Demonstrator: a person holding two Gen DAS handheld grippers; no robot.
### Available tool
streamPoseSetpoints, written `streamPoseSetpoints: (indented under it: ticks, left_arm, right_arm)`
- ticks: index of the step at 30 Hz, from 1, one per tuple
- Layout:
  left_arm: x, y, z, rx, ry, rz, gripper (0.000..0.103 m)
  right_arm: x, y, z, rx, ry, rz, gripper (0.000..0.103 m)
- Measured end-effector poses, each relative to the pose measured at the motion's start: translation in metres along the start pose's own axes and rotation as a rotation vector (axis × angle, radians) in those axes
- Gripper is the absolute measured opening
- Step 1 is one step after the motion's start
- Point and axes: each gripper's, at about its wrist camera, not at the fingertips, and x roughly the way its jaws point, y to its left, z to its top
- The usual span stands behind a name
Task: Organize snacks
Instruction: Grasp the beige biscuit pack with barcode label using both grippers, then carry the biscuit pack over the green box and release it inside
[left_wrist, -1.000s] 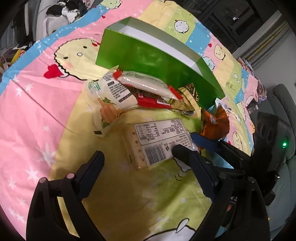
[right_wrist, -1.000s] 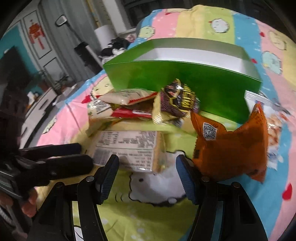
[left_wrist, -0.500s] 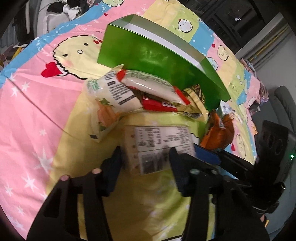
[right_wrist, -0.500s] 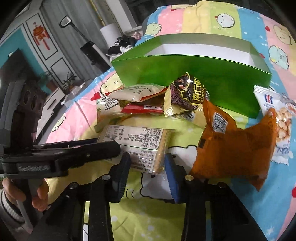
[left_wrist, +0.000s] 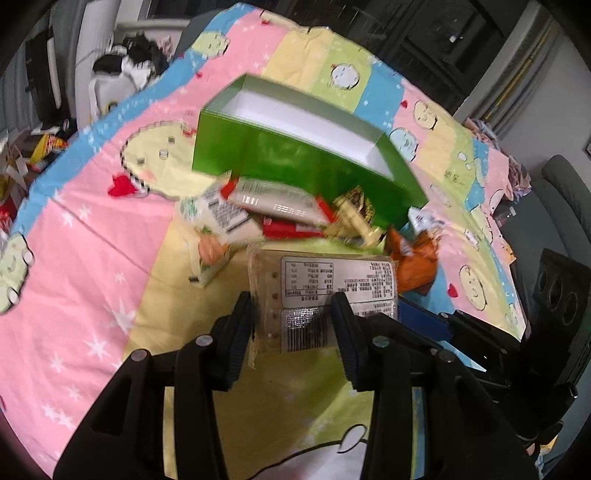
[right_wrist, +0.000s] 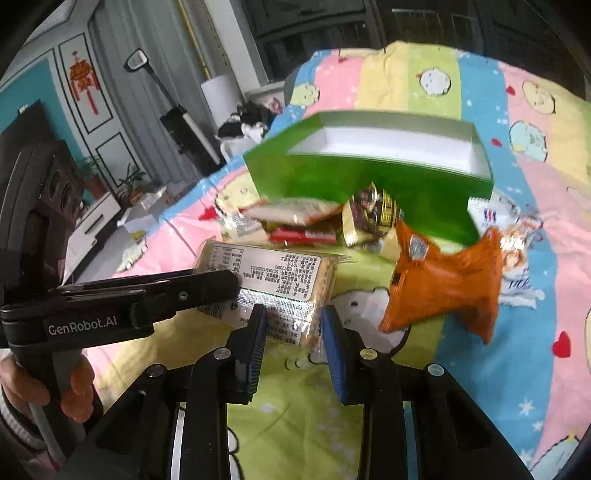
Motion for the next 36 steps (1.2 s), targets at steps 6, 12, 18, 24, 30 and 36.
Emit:
streamPoseSetpoints:
  ticks: [6,12,18,24,30,36]
  left_arm:
    - [-0.016,-0.013,0.022,0.043,-0.072,-0.008,0.043]
    - [-0.015,-0.024,0.054,0.085,-0.12,-0.027,0.043]
    - [-0.003,-0.038,0.09,0.138,-0.16,-0.034,0.043]
    - [0.012,-0.047,0.116,0.179,-0.185,-0.032,0.043]
    - [0.038,-0.047,0.131,0.193,-0.168,-0.021,0.043]
    - [0.061,-0.044,0.141,0.19,-0.141,-0.018,0.043]
  right_arm:
    - [-0.018,0.006,0.021,-0.024,-0.078,-0.018,0.032]
    - [-0.024,-0.003,0.048,-0.028,-0.14,-0.044,0.032]
    - [-0.024,-0.021,0.076,-0.019,-0.196,-0.069,0.032]
    - [-0.017,-0.04,0.1,-0.018,-0.223,-0.084,0.032]
    - [0.001,-0.058,0.112,0.008,-0.205,-0.089,0.032]
    - [0.018,-0.074,0.119,0.028,-0.177,-0.101,0.032]
